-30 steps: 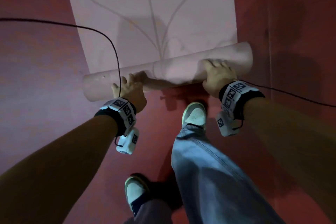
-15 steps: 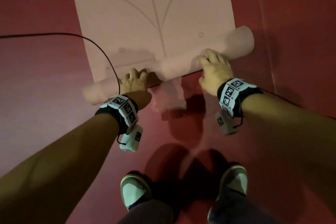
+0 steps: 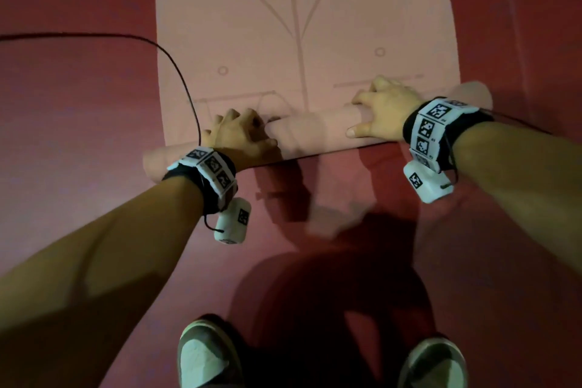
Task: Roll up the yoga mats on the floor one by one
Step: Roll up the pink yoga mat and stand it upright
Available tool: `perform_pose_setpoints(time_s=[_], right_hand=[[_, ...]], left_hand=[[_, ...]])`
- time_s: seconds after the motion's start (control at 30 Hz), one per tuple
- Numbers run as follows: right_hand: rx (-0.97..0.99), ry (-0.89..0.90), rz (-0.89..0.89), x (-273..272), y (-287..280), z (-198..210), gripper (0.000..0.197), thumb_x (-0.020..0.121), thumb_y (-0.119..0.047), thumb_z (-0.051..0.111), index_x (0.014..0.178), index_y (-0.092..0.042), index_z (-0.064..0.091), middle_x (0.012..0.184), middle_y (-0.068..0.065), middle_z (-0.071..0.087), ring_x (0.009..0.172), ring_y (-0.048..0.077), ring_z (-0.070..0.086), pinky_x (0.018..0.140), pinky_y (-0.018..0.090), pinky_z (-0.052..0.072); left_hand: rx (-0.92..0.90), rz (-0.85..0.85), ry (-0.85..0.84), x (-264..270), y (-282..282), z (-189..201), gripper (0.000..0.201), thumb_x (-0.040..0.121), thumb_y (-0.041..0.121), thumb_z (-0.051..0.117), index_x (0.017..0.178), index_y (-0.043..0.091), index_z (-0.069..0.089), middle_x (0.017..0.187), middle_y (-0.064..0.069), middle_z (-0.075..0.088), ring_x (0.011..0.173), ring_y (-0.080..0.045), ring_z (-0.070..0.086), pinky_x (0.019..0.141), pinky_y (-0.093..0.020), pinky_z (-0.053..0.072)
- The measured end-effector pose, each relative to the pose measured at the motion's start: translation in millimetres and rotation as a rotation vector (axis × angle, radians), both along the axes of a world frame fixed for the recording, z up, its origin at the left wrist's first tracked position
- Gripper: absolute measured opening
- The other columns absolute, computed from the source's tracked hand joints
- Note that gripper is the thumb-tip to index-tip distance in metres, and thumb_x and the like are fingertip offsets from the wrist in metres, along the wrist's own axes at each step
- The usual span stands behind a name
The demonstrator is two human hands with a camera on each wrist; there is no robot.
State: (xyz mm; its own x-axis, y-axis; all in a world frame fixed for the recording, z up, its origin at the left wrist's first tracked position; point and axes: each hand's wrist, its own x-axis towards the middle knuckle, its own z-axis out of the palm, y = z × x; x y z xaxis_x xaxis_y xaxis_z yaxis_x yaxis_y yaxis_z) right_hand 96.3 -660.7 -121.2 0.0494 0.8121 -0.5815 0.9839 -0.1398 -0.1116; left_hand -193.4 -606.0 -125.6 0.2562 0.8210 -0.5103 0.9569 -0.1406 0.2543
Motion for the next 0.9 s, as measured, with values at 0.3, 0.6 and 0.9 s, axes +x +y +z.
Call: perform_pose_setpoints(time_s=[0.3, 0.6, 0.9], right_hand=[[0.081, 0.067, 0.07, 3, -27, -20, 0.082, 0.069, -0.074, 0.069, 0.132, -0.027, 0.043, 0.134, 0.004, 0.051, 0.122, 0.03, 0.047, 0.097, 0.046, 0.043], [0.159, 0.021, 0.117, -8, -100, -26, 0.068, 0.084, -0.07, 0.052, 0.139, -0.031, 0.045, 0.133, 0.002, 0.051, 0.124, 0.027, 0.045, 0.102, 0.047, 0.033], [0.411, 0.161, -0.036, -9, -130, -45, 0.042, 0.095, -0.038, 0.056, 0.135, -0.025, 0.055, 0.12, 0.004, 0.057, 0.113, 0.03, 0.05, 0.099, 0.043, 0.031]], left_hand=[[-0.202, -0.12, 0.106, 2, 11, -12, 0.071, 0.074, 0.057, 0.081, 0.134, 0.026, 0.058, 0.125, -0.011, 0.053, 0.12, -0.034, 0.051, 0.099, -0.041, 0.045], [-0.083, -0.136, 0.343, 8, -59, -11, 0.067, 0.073, 0.074, 0.069, 0.131, 0.048, 0.046, 0.127, -0.002, 0.046, 0.127, -0.033, 0.039, 0.103, -0.064, 0.032], [0.092, 0.026, 0.069, -5, -93, -25, 0.074, 0.071, 0.06, 0.076, 0.132, 0.031, 0.049, 0.127, -0.002, 0.054, 0.124, -0.029, 0.045, 0.109, -0.056, 0.028]])
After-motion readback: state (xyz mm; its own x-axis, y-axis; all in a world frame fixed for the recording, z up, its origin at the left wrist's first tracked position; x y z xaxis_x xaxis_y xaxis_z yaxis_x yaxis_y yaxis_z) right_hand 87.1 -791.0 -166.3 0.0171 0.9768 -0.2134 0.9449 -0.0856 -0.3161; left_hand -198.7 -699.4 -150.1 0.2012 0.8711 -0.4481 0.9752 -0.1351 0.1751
